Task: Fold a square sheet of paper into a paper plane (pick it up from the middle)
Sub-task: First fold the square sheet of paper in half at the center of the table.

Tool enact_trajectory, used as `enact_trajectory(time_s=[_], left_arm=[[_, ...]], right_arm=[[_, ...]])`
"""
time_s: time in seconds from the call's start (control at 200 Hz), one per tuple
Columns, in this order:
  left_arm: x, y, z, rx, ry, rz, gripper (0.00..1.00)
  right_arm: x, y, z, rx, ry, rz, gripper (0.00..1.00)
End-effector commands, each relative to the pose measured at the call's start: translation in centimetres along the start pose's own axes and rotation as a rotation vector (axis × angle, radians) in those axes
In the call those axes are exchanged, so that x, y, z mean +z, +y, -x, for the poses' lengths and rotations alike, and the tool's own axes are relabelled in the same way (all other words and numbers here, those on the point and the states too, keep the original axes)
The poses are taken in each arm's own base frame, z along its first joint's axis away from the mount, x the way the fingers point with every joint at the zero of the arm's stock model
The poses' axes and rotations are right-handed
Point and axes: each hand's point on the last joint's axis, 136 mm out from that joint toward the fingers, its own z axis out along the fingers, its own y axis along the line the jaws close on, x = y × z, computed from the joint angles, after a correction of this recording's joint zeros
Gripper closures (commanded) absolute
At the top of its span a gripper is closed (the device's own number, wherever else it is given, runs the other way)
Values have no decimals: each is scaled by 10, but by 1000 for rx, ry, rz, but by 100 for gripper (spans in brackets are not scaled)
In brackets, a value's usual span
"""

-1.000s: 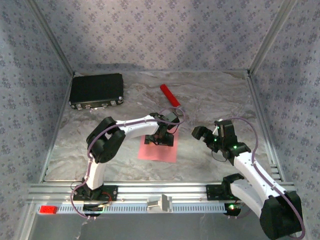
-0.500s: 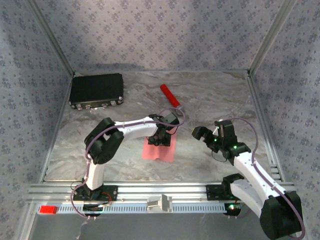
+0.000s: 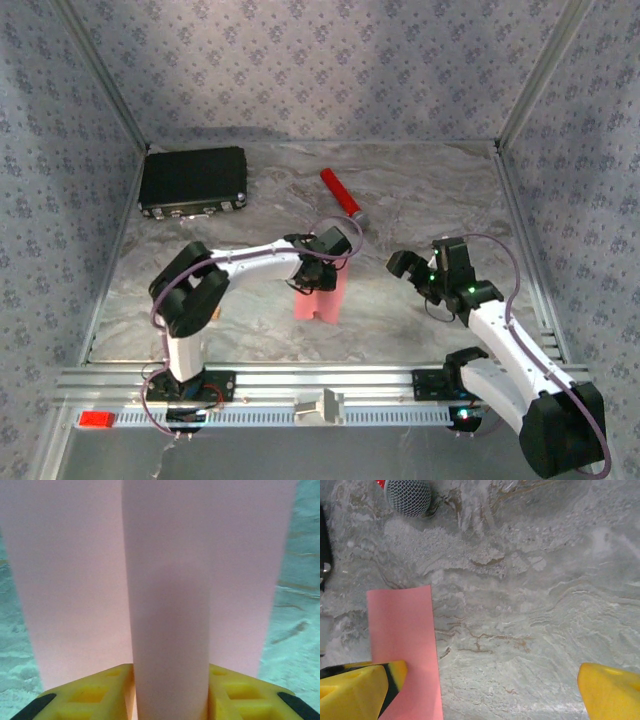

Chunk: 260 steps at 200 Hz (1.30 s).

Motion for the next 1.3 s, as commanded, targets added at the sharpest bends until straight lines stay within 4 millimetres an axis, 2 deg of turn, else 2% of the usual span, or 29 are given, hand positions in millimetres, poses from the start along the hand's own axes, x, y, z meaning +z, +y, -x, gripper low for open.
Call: enact_trajectory(time_s=[0.0,0.205,0.365,0.475,0.83,1.064,1.294], left_arm=[[-28,-22,16,-24,-82,-138,63],[-55,-38,28,-92,-139,-376,63],[-72,-54,38,-161,-162,-650,61],[-74,-59,41,-224,-162,-780,60],[-46,-74,33,-361,-94,-932,61],[-21,-71,20,-386,-59,-861,62],[-3,-57,8,-378,-35,-727,62]], right_arm=[[-7,-5,5,35,-14,-63,1],[-11,0,10,10,-3,-72,1],[-10,3,10,16,26,-82,1],[-6,7,10,33,25,-53,1],[-2,29,6,22,-11,154,1],[-2,29,0,8,15,168,3],[1,32,-4,8,38,192,6]])
